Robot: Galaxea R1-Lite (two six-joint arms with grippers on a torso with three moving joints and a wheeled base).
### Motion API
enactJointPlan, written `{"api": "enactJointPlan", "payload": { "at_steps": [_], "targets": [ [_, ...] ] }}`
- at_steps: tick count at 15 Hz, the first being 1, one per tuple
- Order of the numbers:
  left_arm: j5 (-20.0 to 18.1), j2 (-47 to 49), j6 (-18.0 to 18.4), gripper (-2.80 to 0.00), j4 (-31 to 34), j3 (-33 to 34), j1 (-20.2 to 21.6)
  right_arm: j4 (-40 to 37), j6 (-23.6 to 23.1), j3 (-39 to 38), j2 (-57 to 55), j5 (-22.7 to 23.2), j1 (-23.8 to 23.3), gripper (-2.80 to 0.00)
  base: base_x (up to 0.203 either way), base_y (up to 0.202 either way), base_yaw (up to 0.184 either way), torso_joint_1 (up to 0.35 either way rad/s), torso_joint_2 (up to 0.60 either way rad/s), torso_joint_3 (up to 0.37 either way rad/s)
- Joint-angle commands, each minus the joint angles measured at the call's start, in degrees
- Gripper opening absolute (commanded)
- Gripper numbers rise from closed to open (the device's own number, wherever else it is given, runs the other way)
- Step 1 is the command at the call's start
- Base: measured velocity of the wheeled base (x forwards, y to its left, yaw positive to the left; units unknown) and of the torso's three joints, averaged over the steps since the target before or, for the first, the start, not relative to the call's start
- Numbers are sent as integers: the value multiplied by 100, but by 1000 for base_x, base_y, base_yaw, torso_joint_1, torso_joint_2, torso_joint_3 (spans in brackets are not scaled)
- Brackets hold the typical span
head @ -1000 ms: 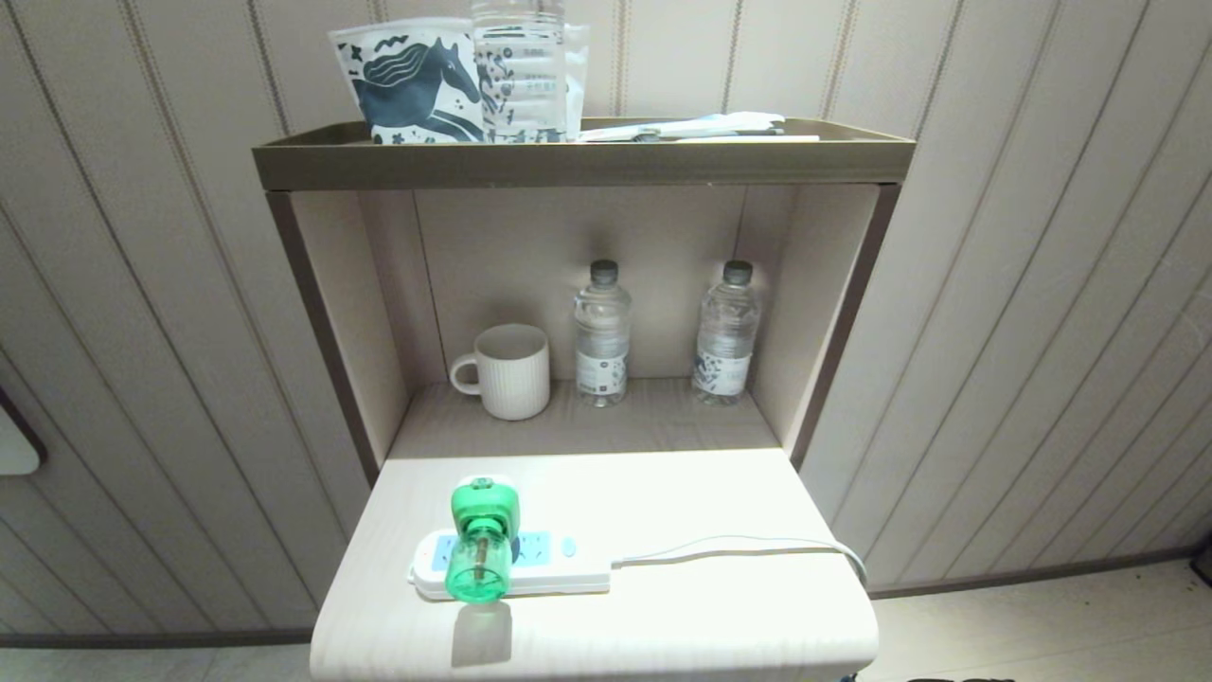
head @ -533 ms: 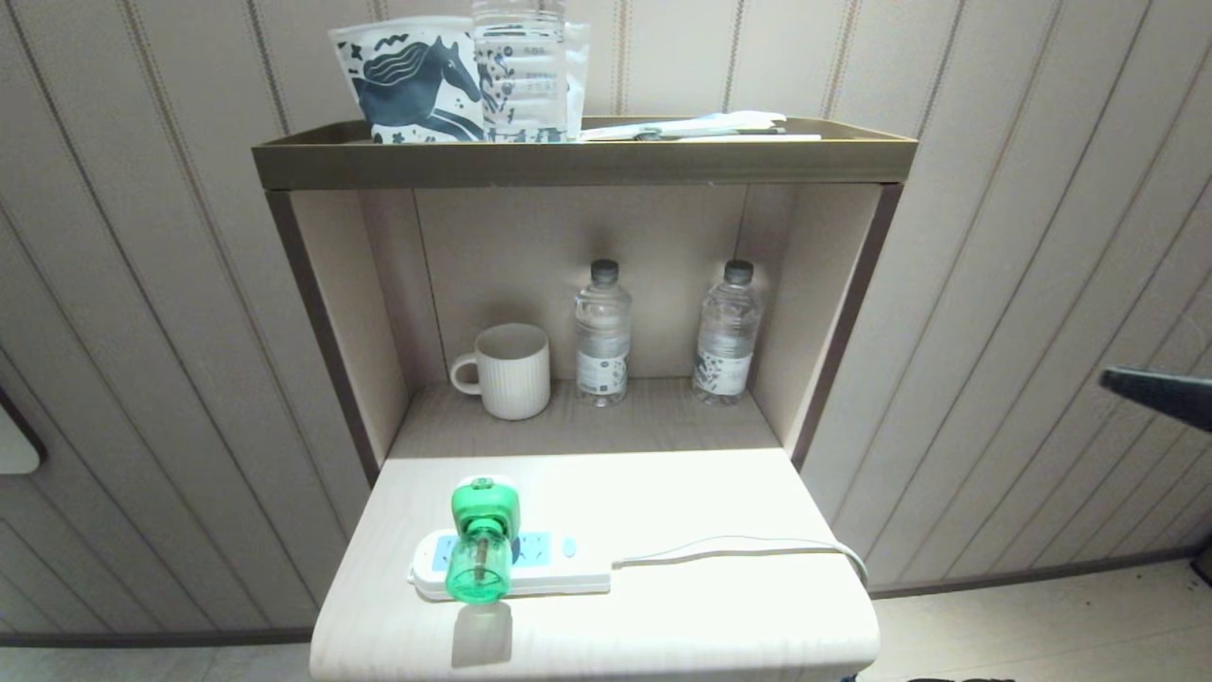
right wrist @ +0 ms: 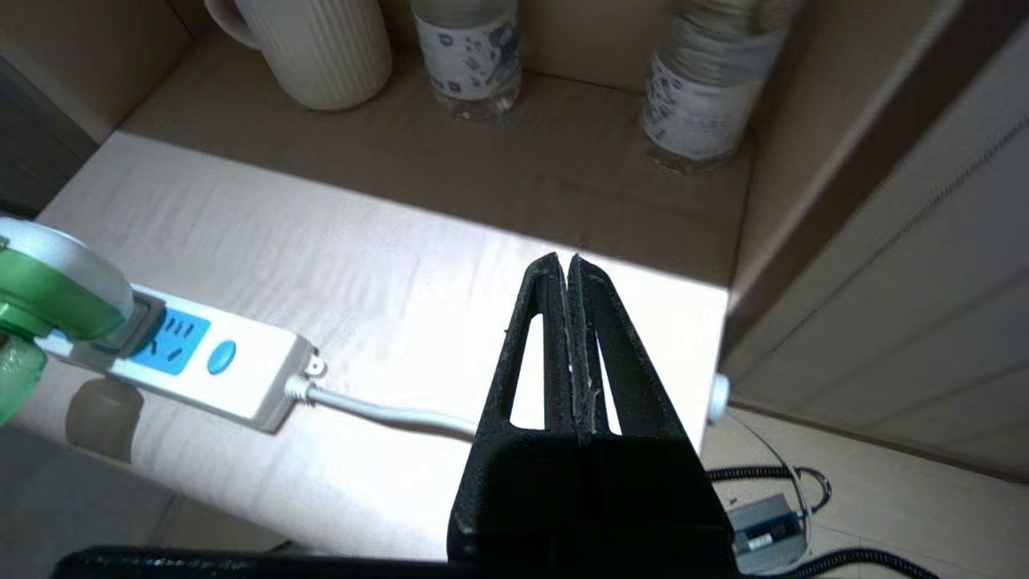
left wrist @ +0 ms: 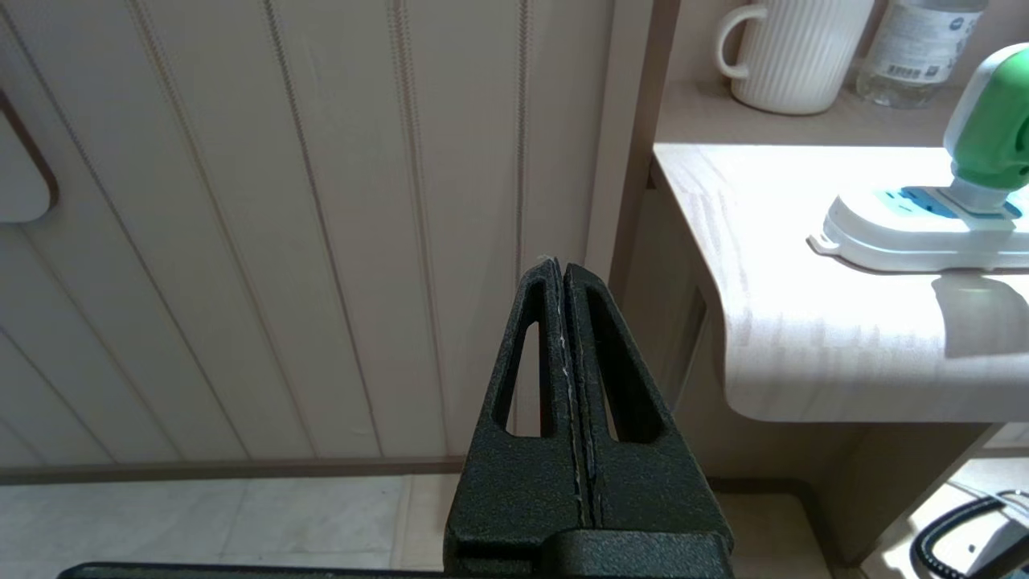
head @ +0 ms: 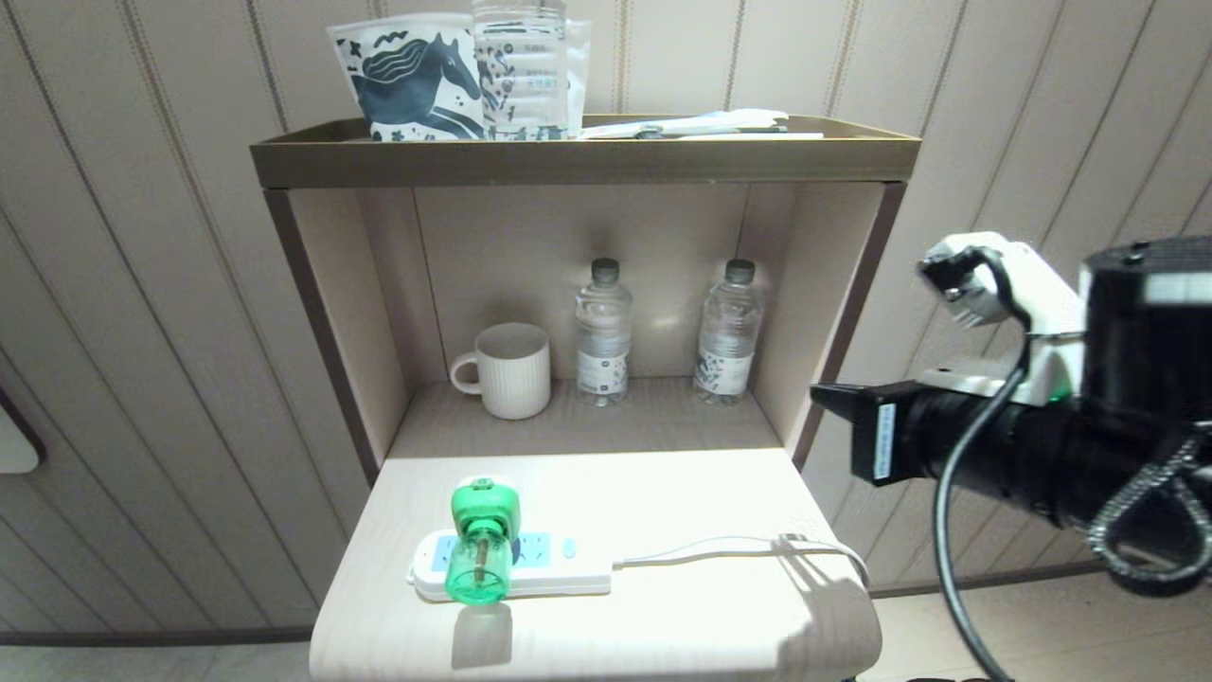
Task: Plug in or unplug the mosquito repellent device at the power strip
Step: Hold the socket with your right hand and unplug it with your left hand
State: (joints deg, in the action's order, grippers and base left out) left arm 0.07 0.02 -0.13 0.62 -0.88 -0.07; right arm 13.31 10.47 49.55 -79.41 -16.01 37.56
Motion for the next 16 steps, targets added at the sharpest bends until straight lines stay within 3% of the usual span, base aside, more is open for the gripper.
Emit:
{"api": "enactJointPlan", "payload": {
  "at_steps": [1, 4, 8, 11, 13, 16],
  "targets": [
    [17, 19, -29, -280, -6, -155, -3, 415, -7, -19, -430, -196, 272, -280, 0, 0, 0, 0, 0, 0],
    [3, 659, -206, -280, 129, -1220, -4, 476, -32, 159, -550, -182, 263, -280, 0, 0, 0, 0, 0, 0],
    [-424, 3248, -484, -280, 197, -2838, -8, 448, -189, 416, -1118, -136, 272, -280, 0, 0, 0, 0, 0, 0],
    [-739, 5011, -655, -280, 343, -4705, -37, -213, -226, 1266, -1489, -132, 267, -280, 0, 0, 0, 0, 0, 0],
    [-729, 5841, -723, -280, 1037, -6478, -131, -1243, -224, 2088, -1581, -122, 251, -280, 0, 0, 0, 0, 0, 0],
    [-644, 7220, -960, -280, 2991, -8831, -374, -2768, -210, 2967, -1741, -115, 421, -280, 0, 0, 0, 0, 0, 0]
  ]
}}
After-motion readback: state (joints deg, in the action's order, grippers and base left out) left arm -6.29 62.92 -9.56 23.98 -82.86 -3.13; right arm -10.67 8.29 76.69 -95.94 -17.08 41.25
